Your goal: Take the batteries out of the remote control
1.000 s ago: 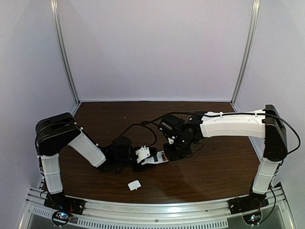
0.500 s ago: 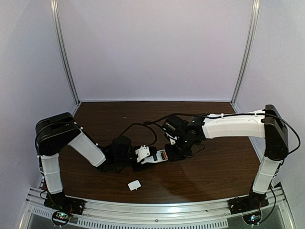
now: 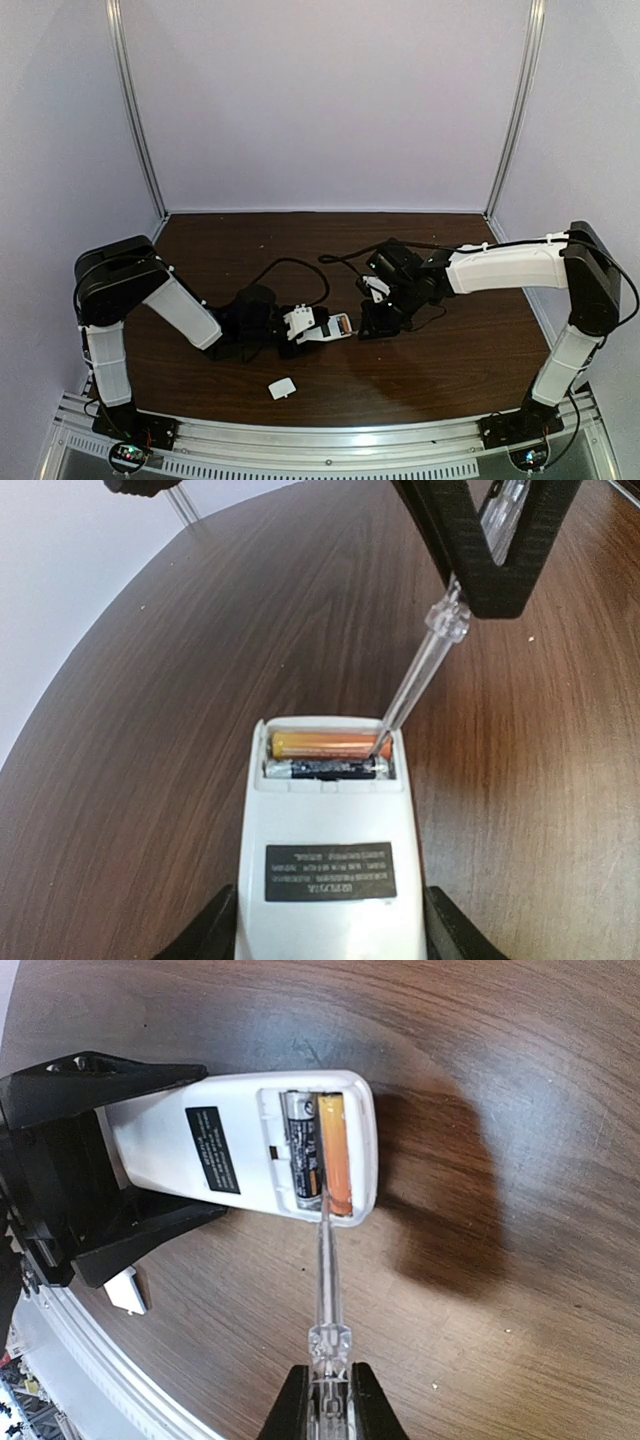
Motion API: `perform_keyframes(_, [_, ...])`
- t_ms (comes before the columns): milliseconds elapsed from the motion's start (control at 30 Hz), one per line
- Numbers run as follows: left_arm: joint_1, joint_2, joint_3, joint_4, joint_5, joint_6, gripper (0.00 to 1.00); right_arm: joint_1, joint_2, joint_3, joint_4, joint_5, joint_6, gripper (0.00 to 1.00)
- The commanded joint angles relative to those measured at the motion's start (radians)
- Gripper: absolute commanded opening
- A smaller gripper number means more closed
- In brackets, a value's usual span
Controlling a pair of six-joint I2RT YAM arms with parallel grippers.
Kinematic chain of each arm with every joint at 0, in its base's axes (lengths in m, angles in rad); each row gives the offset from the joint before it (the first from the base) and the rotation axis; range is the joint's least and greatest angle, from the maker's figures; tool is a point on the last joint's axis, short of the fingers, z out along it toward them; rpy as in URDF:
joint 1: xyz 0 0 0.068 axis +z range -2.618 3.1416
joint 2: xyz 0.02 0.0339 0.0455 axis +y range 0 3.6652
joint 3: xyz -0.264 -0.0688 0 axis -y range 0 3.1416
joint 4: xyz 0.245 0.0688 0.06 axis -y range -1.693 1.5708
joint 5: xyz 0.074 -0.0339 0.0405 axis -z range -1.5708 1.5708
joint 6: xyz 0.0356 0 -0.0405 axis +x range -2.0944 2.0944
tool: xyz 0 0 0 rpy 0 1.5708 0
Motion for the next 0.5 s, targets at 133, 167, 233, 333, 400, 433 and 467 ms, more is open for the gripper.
perform_keyframes(133, [-0.011,0.015,0.019,0.027,0.059,0.021,0.0,-0.032,-0.026,-0.13,0.168,-0.094,-0.014,0.0])
perform_keyframes(167, [-0.011,0.015,0.019,0.027,0.061,0.021,0.0,-0.033,-0.034,-0.145,0.187,-0.1,-0.015,0.0])
perform_keyframes(233, [-0.011,0.015,0.019,0.026,0.067,0.02,0.0,-0.035,-0.045,-0.18,0.23,-0.118,-0.019,0.0])
perform_keyframes(333, [-0.01,0.015,0.018,0.024,0.074,0.02,0.0,-0.038,-0.056,-0.231,0.299,-0.141,-0.019,0.0])
perform_keyframes(400, [-0.011,0.015,0.018,0.024,0.078,0.02,0.0,-0.04,-0.061,-0.259,0.333,-0.154,-0.016,0.0])
perform_keyframes(433, [-0.01,0.015,0.018,0.025,0.078,0.019,0.0,-0.041,-0.064,-0.269,0.345,-0.156,-0.015,0.0])
perform_keyframes(467, [-0.011,0.015,0.017,0.025,0.08,0.019,0.0,-0.043,-0.067,-0.28,0.359,-0.159,-0.014,0.0])
